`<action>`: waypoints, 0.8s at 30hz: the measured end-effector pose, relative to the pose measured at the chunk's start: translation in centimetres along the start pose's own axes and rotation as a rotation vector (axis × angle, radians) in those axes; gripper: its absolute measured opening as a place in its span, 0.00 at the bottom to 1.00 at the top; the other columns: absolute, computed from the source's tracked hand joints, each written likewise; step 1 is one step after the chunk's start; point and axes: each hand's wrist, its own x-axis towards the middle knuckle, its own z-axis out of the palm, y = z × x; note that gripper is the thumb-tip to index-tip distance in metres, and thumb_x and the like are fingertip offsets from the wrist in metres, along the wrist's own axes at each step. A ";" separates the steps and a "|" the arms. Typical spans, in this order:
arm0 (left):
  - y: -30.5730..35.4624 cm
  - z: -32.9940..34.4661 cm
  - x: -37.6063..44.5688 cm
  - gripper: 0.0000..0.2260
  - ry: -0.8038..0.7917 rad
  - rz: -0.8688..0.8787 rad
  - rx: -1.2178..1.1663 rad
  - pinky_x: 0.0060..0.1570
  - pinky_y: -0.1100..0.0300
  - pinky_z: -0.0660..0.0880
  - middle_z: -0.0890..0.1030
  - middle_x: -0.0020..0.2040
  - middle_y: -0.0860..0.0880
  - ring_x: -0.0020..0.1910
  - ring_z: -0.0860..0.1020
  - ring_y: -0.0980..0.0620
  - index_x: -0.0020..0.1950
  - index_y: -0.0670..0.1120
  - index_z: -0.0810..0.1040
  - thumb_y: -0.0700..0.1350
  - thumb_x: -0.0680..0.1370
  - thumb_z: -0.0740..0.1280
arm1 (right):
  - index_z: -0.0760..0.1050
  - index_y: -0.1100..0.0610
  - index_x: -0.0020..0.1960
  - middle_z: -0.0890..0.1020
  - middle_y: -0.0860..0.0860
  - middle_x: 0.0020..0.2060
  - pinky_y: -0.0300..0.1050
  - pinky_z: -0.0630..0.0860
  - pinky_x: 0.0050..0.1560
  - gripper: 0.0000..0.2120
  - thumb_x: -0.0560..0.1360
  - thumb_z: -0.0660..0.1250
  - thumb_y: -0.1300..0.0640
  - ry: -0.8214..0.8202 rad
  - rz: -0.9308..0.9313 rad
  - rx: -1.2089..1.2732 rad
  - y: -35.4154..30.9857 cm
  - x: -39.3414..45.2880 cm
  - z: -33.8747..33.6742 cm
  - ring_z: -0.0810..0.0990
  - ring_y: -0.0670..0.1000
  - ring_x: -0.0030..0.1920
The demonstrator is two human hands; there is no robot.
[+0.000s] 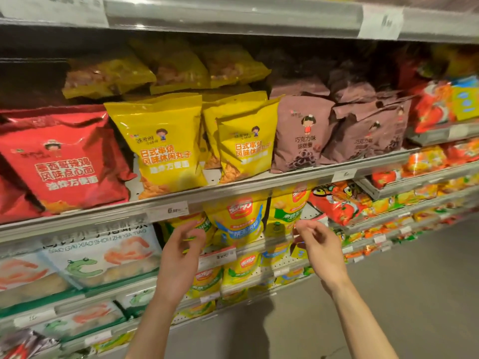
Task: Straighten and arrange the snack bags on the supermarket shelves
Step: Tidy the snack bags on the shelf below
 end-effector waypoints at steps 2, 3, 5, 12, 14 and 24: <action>-0.6 0.4 0.2 0.11 0.006 -0.007 0.001 0.57 0.46 0.80 0.85 0.49 0.58 0.51 0.84 0.50 0.54 0.68 0.79 0.49 0.82 0.69 | 0.83 0.55 0.51 0.87 0.49 0.40 0.32 0.78 0.42 0.04 0.80 0.70 0.56 0.003 0.004 -0.005 0.4 0.7 0.3 0.85 0.46 0.40; -0.8 0.5 0.3 0.11 0.009 -0.011 -0.002 0.56 0.47 0.80 0.85 0.49 0.57 0.51 0.84 0.50 0.54 0.68 0.79 0.49 0.82 0.69 | 0.83 0.54 0.51 0.87 0.49 0.40 0.31 0.78 0.41 0.04 0.80 0.70 0.56 0.005 0.003 0.006 0.6 1.0 0.3 0.84 0.45 0.40; -1.1 0.9 0.4 0.10 0.013 -0.024 -0.006 0.54 0.50 0.80 0.85 0.49 0.56 0.51 0.84 0.51 0.54 0.68 0.79 0.50 0.81 0.69 | 0.83 0.54 0.50 0.87 0.49 0.40 0.32 0.79 0.42 0.04 0.80 0.70 0.56 0.007 0.005 0.025 1.0 1.7 0.4 0.84 0.47 0.40; -1.6 4.5 1.2 0.11 0.100 -0.071 0.063 0.52 0.50 0.80 0.85 0.47 0.53 0.48 0.84 0.50 0.60 0.54 0.78 0.39 0.81 0.68 | 0.83 0.55 0.49 0.86 0.53 0.40 0.34 0.78 0.40 0.07 0.81 0.66 0.61 -0.067 0.026 -0.001 3.6 6.5 -0.4 0.82 0.43 0.38; -1.3 6.6 1.4 0.10 0.133 -0.087 0.062 0.54 0.48 0.79 0.85 0.48 0.51 0.50 0.83 0.47 0.61 0.52 0.77 0.39 0.82 0.67 | 0.83 0.56 0.49 0.85 0.54 0.38 0.32 0.75 0.34 0.06 0.81 0.67 0.62 -0.104 0.026 -0.007 4.3 8.4 -0.9 0.80 0.42 0.34; -1.4 19.2 3.2 0.07 0.218 -0.116 0.114 0.46 0.67 0.75 0.84 0.45 0.60 0.40 0.79 0.65 0.56 0.51 0.80 0.40 0.80 0.69 | 0.82 0.51 0.47 0.85 0.50 0.41 0.44 0.78 0.44 0.07 0.81 0.69 0.60 -0.209 -0.007 -0.129 7.5 17.5 -9.1 0.82 0.52 0.42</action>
